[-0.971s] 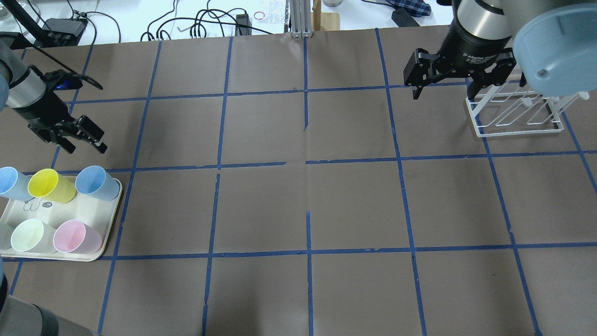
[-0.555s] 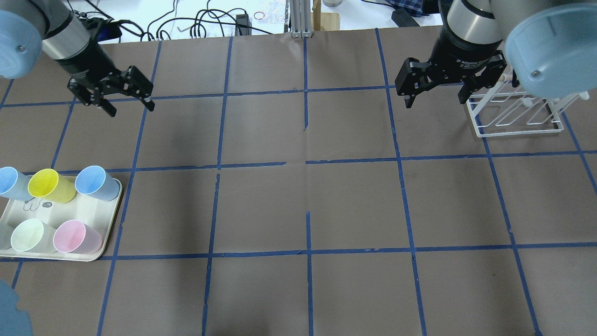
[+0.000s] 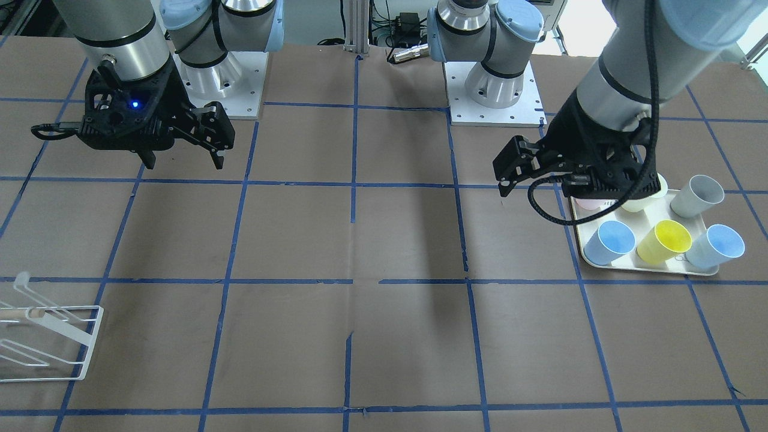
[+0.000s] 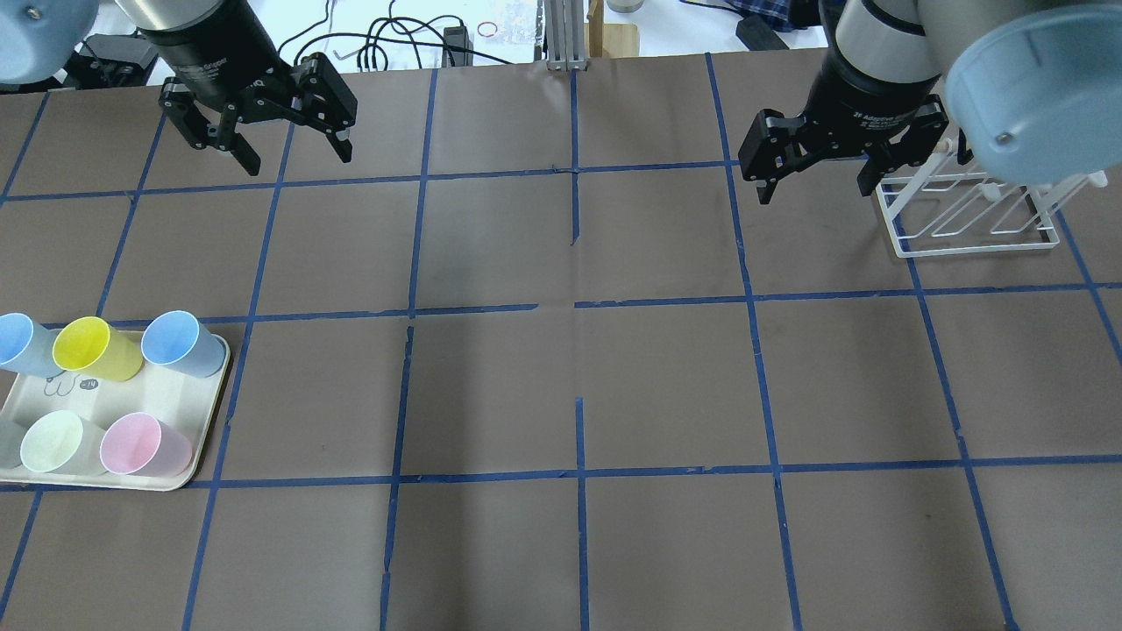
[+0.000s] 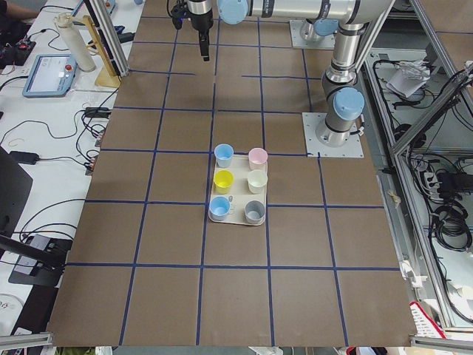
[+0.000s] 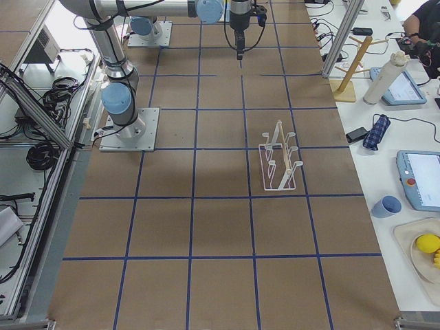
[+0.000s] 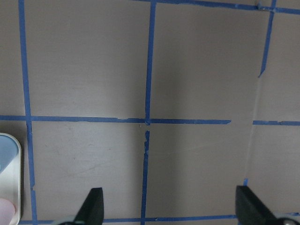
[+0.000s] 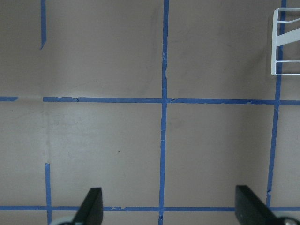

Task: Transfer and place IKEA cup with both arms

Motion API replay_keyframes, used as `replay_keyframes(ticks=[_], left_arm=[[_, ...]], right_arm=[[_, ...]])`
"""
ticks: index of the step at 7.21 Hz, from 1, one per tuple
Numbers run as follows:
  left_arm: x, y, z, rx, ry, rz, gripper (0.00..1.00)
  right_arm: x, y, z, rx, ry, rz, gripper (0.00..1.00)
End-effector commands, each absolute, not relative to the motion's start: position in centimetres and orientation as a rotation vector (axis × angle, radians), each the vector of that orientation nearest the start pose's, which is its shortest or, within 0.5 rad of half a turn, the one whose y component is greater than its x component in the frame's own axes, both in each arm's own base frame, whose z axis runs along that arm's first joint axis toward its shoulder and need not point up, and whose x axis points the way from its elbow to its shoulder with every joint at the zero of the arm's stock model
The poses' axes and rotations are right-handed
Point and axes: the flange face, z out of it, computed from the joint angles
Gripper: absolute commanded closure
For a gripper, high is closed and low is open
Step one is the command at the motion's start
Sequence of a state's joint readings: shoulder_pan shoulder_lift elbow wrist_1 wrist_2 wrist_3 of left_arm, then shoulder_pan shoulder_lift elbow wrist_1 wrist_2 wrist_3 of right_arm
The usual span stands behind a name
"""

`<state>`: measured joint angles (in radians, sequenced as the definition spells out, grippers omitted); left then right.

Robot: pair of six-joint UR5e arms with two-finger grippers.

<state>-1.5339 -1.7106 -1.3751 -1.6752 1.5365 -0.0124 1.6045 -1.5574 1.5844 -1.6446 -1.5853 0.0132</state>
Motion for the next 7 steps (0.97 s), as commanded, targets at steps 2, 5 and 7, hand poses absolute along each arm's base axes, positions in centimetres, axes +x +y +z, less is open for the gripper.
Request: replay_keyframes(ticks=[2,5,7], left_arm=[[-11.8,-51.3,50.8,-0.074,3.115,0.000,0.00],[-12.2,-48.4,51.8,-0.062,3.119,-0.024,0.00],[-12.3,-48.5,52.0,-0.051,3.116,-0.036,0.00]], right_arm=[[14.9,-49.7,48.2,0.053,3.147,-0.073,0.00],[15.1,-49.5,48.1,0.053,3.134,-0.038,0.00],[15.1,-49.4,48.1,0.053,3.134,-0.036,0.00]])
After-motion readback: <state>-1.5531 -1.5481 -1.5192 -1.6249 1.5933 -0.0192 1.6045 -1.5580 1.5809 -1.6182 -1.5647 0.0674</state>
